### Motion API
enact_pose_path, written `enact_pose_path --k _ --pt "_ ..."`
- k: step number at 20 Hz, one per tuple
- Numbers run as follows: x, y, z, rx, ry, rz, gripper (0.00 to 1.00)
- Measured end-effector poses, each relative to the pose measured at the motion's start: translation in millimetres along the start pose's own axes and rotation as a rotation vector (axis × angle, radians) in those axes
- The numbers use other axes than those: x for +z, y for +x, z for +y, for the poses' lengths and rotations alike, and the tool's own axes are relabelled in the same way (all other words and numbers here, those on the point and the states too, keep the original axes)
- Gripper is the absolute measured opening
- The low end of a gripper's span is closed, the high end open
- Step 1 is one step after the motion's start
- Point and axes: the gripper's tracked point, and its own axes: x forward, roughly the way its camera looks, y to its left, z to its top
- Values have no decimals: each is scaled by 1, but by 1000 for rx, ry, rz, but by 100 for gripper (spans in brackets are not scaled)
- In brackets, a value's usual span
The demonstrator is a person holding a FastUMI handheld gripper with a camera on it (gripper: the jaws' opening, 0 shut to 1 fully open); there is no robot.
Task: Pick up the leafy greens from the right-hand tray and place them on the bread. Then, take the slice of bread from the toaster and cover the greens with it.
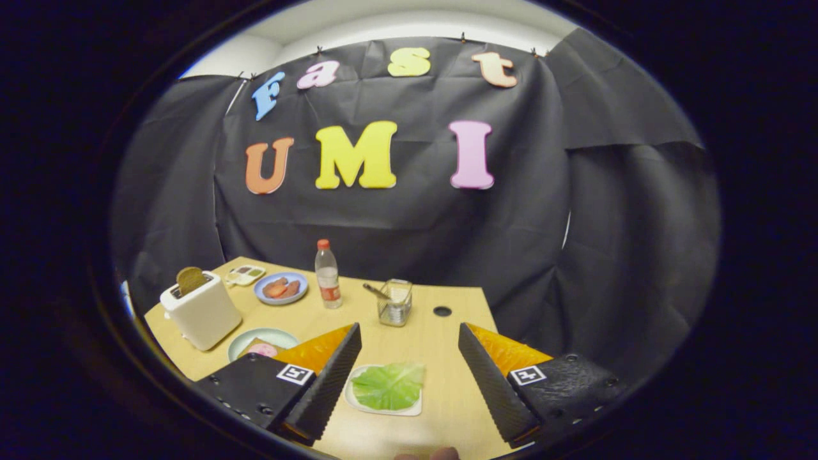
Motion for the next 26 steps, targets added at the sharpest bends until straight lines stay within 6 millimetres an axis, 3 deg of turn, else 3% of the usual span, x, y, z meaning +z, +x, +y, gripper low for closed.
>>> enact_pose_path --k 6,10,14,21,23,24,26 --pt "-90 90 -14 45 98 284 96" --pt "-124 142 -23 42 143 384 96" --pt "-144 169 -23 48 202 447 94" --pt "-155 192 -11 68 252 486 44" --pt "-147 192 -14 55 233 477 23" --pt "-145 192 -16 46 214 472 23" --pt "-135 190 -16 44 218 444 2"
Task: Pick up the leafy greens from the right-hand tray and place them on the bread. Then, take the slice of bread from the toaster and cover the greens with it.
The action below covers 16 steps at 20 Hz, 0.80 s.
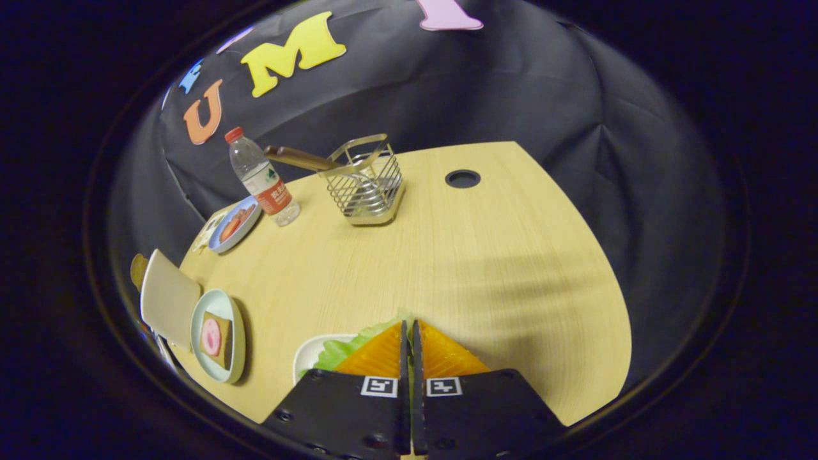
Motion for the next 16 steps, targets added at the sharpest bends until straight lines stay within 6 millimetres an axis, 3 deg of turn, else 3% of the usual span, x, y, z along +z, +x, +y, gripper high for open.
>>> enact_pose_path --k 4,10,13,16 --pt "9 -24 9 19 16 -39 0" --pt "20 -79 30 23 77 -118 0" --pt "27 -108 50 18 86 -158 0" --pt "30 -132 85 23 79 -181 0"
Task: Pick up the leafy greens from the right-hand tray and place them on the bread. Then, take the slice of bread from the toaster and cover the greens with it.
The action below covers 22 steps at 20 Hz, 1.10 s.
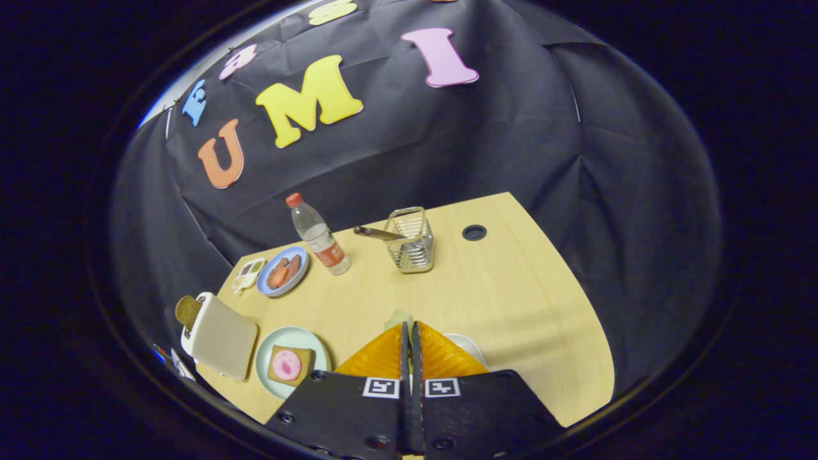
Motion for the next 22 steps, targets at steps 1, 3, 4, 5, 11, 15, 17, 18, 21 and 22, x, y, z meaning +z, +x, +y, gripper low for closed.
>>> enact_pose_path --k 1,3,4,5,11,15,17,18,21,22 --pt "-1 -7 18 13 3 -2 0" --pt "-7 -16 54 38 0 0 0" --pt "-11 -18 75 53 -9 5 0" --pt "-17 -19 96 71 -16 9 0" --pt "-60 -11 223 195 24 68 0" --pt "-86 16 272 228 76 124 0" --pt "-96 33 283 234 108 151 0" --pt "-102 42 285 233 124 166 0" --pt "-106 70 276 202 144 182 0" --pt "-106 77 270 191 150 182 0"
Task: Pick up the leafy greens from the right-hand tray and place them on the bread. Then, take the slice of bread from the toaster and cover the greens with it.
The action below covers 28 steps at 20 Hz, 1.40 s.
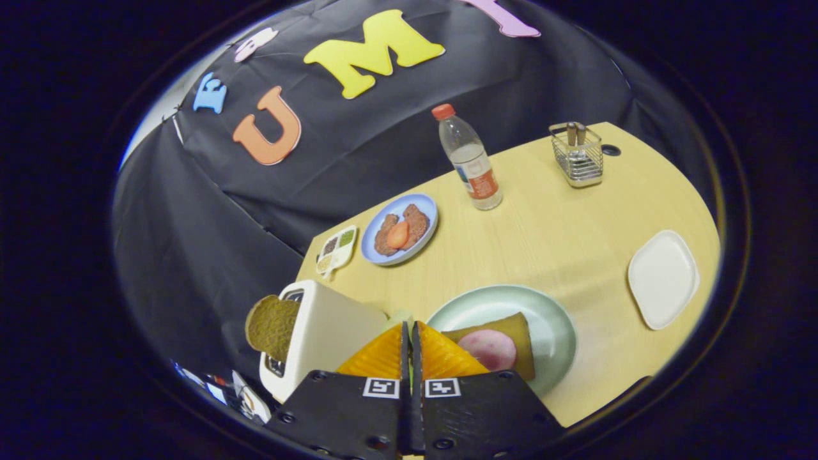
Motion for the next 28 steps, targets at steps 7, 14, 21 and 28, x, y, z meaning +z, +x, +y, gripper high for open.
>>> enact_pose_path --k 7,14,21,28 --pt "9 20 -42 -108 -27 -5 0" --pt "3 19 -61 -151 -114 3 44" --pt "32 -36 -48 -139 -258 -133 93" --pt "53 -120 -9 -138 -410 -355 96"
